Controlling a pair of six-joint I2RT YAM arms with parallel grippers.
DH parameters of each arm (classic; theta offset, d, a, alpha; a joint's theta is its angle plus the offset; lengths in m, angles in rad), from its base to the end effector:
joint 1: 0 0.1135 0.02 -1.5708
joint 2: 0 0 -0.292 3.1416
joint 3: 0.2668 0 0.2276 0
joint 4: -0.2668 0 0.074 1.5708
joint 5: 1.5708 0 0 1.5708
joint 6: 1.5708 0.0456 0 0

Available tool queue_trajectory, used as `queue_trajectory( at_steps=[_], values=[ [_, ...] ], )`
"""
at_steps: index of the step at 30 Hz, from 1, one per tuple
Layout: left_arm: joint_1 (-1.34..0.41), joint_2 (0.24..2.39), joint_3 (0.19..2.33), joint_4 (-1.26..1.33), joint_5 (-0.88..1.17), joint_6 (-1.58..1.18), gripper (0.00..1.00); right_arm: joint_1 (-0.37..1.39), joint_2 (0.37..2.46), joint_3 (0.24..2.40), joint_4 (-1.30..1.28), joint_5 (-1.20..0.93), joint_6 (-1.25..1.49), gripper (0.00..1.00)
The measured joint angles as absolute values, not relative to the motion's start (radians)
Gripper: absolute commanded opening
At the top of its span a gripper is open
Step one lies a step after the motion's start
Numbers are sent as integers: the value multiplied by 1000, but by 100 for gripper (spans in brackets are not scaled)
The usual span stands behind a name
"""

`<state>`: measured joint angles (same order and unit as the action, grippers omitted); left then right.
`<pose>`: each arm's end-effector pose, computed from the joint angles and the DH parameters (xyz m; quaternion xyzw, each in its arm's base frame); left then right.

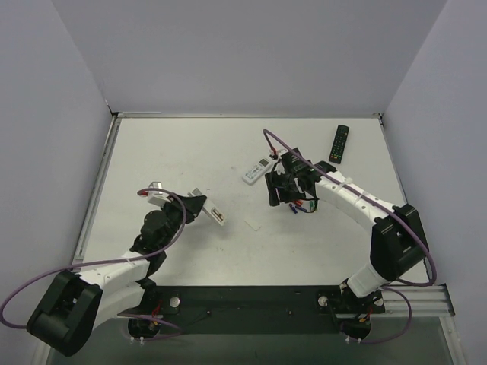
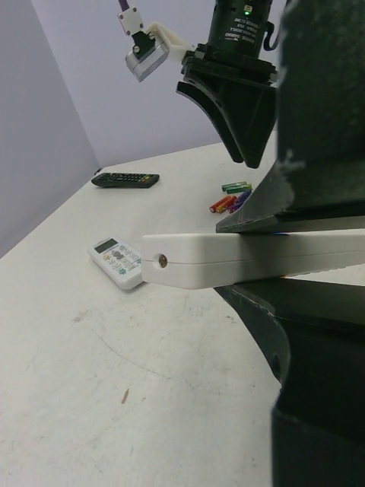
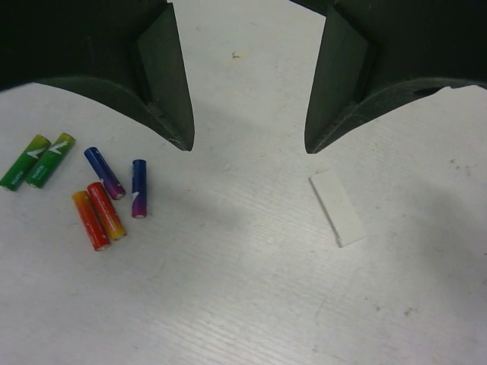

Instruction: Load the batteries into the remote control

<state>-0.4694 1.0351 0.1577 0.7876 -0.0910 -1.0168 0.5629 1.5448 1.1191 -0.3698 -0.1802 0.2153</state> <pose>0.1592 -0.0761 0.2234 -0.2288 0.7016 -0.4313 0.5190 0.2666 0.1779 0.2845 -0.1929 0.9023 0.2199 0.3167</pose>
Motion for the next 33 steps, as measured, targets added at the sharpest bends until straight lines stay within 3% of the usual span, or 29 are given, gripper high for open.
queue_trajectory(
  at_steps=[6,12,33],
  values=[
    [-469,979,97,760,-88,-1008,0,498,1613,1119,-417,-113,226,34],
    [-469,953,86,754,-81,-1008,0,470,1704,1130,-446,-66,234,22],
    [-469,944,86,742,-45,-1008,0,437,1812,1206,-476,10,207,20]
  ],
)
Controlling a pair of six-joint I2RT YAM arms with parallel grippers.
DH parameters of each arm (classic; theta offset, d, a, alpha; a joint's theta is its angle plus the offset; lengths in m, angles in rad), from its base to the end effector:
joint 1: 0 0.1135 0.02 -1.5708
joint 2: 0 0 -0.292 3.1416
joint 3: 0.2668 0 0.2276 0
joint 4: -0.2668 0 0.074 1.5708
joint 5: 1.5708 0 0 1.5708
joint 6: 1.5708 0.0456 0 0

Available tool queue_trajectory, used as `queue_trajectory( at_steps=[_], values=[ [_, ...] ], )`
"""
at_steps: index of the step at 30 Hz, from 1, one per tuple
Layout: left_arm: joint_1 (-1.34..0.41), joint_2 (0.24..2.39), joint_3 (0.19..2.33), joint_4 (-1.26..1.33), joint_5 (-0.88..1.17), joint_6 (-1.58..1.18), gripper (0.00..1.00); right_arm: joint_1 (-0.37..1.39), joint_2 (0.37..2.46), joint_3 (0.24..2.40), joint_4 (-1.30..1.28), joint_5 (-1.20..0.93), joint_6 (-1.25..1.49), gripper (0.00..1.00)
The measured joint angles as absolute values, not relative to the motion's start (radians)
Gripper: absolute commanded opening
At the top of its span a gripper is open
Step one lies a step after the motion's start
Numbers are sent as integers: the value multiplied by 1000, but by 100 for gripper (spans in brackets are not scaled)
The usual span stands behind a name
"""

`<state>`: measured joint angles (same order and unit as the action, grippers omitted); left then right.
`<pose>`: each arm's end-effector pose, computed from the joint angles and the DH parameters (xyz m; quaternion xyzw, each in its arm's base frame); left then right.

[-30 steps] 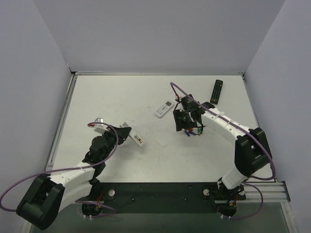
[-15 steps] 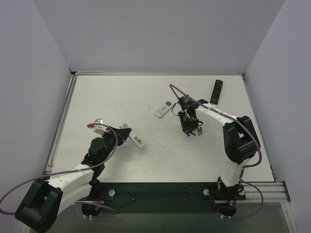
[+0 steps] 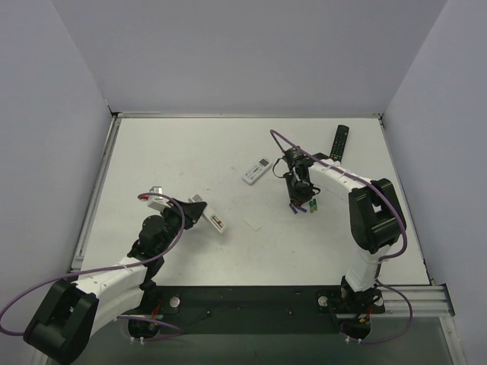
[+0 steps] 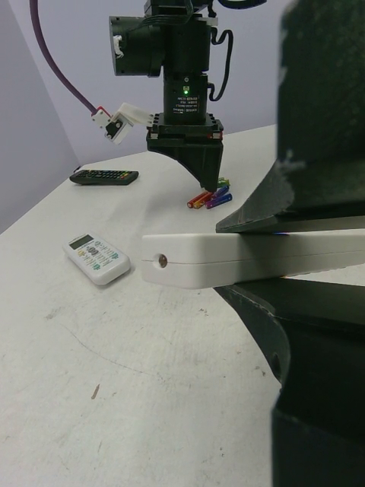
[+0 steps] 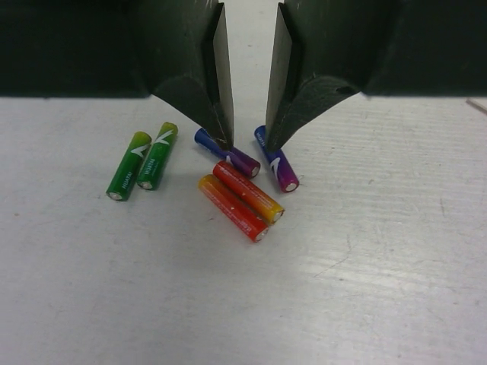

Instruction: Load the batteries into the remote control

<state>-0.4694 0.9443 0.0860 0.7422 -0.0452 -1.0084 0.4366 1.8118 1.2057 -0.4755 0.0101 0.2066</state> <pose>0.1405 -0.0689 0.2093 -0.2133 0.7158 -0.4352 0.5027 0.3269 0.1520 0.2157 -0.1101 0.9640 0.0719 0.2313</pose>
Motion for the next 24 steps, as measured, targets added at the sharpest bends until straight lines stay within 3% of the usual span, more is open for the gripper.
queue_trajectory(
  at_steps=[24],
  values=[
    [-468,963,87,729,-23,-1005,0,380,1809,1202,-477,-41,220,20]
  ],
)
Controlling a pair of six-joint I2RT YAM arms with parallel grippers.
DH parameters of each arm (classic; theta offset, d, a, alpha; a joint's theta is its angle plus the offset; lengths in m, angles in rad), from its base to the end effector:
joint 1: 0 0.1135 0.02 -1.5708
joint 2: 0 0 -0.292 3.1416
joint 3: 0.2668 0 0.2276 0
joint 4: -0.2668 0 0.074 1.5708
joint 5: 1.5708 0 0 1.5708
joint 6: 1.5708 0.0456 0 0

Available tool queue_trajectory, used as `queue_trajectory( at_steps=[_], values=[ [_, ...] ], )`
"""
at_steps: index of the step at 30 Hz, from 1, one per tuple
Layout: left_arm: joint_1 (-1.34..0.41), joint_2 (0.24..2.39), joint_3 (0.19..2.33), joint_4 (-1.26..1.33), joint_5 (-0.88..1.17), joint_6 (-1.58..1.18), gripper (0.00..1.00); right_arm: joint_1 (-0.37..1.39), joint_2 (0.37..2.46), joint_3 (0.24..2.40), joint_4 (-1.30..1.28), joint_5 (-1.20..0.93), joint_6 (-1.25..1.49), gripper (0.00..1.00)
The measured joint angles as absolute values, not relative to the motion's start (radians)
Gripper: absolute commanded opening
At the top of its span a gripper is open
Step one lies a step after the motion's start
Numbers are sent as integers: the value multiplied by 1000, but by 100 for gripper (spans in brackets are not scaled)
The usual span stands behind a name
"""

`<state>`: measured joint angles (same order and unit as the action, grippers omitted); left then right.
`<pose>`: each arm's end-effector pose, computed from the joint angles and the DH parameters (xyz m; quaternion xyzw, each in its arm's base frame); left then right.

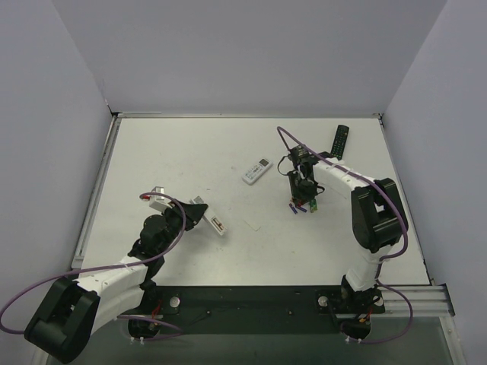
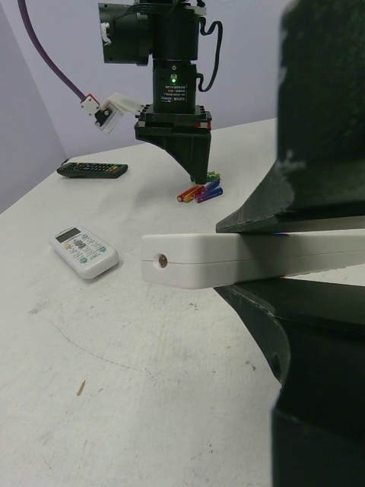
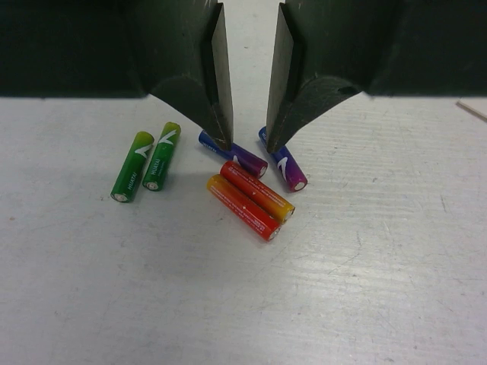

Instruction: Load the batteries into the remote control

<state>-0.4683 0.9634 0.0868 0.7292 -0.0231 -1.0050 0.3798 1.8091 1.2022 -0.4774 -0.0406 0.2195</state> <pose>0.1417 -0.0705 0.2054 -0.2080 0.7281 -0.4323 0.4896 0.3331 0.1350 0.2156 -0.0826 0.9669 0.0899 0.2243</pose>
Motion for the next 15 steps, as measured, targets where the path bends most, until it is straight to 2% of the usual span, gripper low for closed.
queue_trajectory(
  at_steps=[15],
  values=[
    [-468,963,100,719,-17,-985,0,287,1785,1185,-484,14,293,17]
  ],
)
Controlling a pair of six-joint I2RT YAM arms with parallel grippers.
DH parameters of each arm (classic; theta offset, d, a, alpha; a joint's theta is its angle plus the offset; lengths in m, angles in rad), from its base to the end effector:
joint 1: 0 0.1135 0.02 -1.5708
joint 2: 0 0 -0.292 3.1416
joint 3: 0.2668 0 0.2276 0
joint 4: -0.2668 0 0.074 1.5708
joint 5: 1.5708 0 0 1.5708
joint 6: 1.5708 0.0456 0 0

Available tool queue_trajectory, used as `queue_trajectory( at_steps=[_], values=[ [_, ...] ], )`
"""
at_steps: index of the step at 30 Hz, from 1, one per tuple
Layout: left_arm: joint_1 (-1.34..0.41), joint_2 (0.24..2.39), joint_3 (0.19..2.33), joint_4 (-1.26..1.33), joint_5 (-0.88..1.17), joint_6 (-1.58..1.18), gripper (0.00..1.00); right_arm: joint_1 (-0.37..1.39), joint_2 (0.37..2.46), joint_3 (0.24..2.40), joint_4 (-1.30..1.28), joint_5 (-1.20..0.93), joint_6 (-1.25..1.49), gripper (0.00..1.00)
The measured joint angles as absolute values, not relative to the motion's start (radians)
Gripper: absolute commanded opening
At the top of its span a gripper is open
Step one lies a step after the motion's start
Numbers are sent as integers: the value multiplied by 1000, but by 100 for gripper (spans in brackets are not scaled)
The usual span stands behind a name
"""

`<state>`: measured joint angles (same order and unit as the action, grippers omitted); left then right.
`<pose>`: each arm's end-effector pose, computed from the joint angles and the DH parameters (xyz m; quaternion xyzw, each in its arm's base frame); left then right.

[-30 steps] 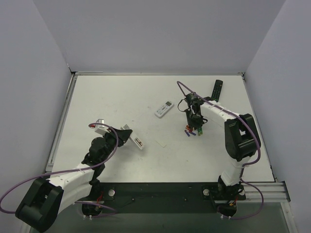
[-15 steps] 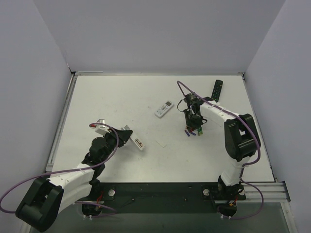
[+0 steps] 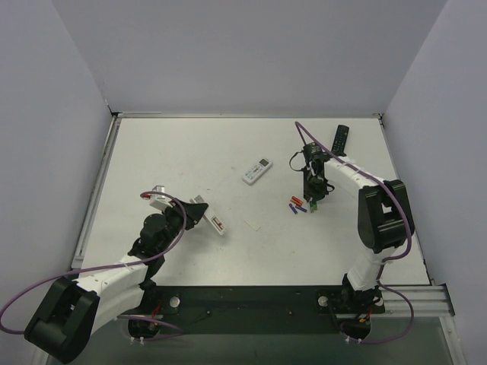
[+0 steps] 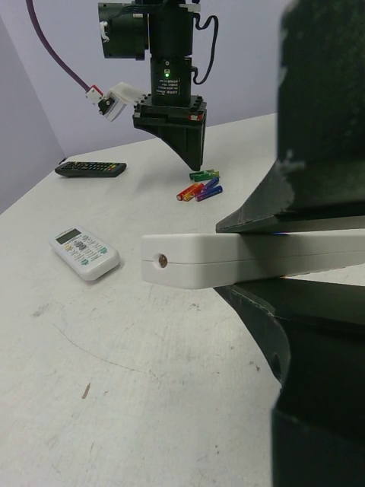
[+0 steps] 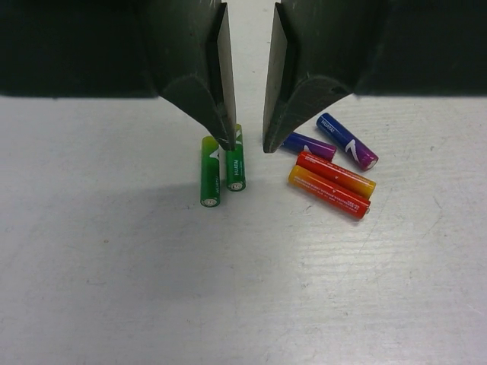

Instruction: Load the batteries into the remote control

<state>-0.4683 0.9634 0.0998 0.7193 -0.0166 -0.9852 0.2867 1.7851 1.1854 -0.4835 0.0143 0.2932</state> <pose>0.1431 -0.0715 0.2082 -0.1985 0.7297 -0.4300 0.4931 0.3390 0.0993 0.2188 0.0049 0.9704 0.0624 0.2333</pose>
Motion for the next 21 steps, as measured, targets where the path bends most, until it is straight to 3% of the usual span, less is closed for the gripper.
queue_trajectory(
  at_steps=[21],
  values=[
    [-468,963,106,712,1,-963,0,268,1852,1186,-491,20,307,15]
  ],
)
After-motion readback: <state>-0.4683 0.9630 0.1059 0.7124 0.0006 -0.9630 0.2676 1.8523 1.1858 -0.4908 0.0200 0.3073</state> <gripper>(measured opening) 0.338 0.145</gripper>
